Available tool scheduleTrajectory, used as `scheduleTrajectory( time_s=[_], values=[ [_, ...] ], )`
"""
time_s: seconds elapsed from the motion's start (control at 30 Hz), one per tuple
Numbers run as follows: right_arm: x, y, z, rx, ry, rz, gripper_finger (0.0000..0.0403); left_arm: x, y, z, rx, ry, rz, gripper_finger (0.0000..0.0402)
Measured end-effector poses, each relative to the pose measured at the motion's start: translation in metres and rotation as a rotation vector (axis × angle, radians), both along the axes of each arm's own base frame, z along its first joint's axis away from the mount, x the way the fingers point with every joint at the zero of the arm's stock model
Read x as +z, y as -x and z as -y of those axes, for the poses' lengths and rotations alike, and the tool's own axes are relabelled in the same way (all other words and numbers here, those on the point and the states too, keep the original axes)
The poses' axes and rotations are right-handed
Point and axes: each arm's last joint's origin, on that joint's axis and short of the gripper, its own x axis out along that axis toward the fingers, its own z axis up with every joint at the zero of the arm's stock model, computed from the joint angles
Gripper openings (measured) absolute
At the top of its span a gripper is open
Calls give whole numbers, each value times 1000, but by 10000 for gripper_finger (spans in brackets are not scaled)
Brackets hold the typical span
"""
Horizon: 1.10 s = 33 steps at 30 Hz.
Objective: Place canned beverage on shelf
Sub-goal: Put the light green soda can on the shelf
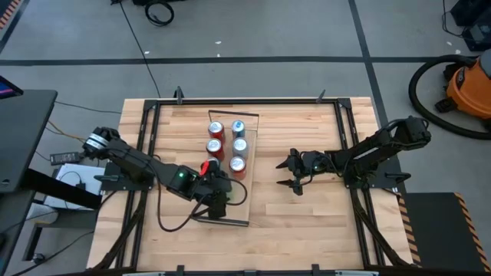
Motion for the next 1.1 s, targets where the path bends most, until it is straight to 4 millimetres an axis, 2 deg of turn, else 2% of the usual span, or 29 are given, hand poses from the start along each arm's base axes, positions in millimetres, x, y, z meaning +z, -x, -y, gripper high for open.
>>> scheduleTrajectory(
  time_s=[0.17, 0.53, 0.83, 1.1],
  values=[
    [0, 0, 0, 0, 0, 2, 318, 1, -4, 2, -10, 22, 41, 334],
    [0, 0, 0, 0, 0, 7, 318, -9, -20, 8, -46, 24, 77, 334],
    [1, 0, 0, 0, 0, 8, 318, -9, -23, 6, -52, 37, 86, 334],
    [1, 0, 0, 0, 0, 9, 318, 10, -29, 2, -54, 31, 114, 334]
  ],
)
